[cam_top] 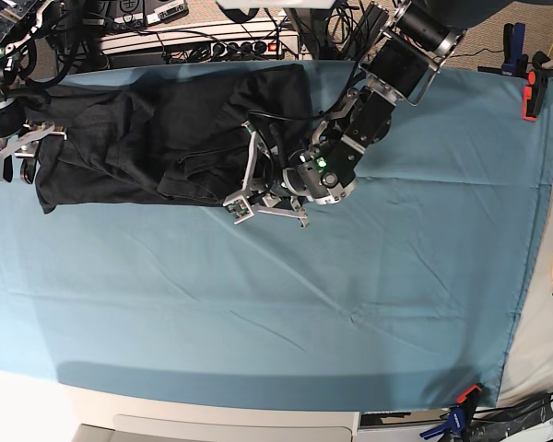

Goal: Fold the T-shirt properly
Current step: 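Carry the held strip end over the shirt body toward the right gripper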

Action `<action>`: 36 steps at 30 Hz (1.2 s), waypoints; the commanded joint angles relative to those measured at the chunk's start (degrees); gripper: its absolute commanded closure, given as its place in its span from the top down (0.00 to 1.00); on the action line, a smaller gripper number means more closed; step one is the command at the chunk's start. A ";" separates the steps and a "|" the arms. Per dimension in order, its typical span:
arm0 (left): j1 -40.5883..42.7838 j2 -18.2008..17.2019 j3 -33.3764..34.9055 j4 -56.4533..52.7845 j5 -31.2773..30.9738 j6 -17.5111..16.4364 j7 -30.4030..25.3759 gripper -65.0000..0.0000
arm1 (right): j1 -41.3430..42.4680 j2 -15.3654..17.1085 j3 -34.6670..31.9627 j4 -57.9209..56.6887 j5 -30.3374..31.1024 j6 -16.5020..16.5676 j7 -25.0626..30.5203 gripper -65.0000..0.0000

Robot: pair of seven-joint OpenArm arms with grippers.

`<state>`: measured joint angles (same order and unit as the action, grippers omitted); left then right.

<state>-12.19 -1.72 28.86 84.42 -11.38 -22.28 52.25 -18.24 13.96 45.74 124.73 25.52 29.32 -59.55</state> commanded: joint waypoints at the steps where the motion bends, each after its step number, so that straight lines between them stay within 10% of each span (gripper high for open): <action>1: -1.11 1.27 -0.09 0.94 -0.20 0.48 -1.05 0.00 | 0.13 0.83 0.35 0.83 0.39 -0.44 1.49 0.34; 25: -1.60 10.14 8.13 0.94 5.75 5.99 -8.68 0.00 | 0.13 0.83 0.35 0.83 0.35 -0.42 1.49 0.34; 36: -8.04 7.28 8.13 0.94 8.79 9.05 -7.96 0.00 | 0.13 0.83 0.35 0.83 0.35 -0.42 1.44 0.34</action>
<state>-18.96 4.71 37.06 84.40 -2.37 -13.39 45.12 -18.24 13.96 45.74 124.73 25.52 29.32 -59.53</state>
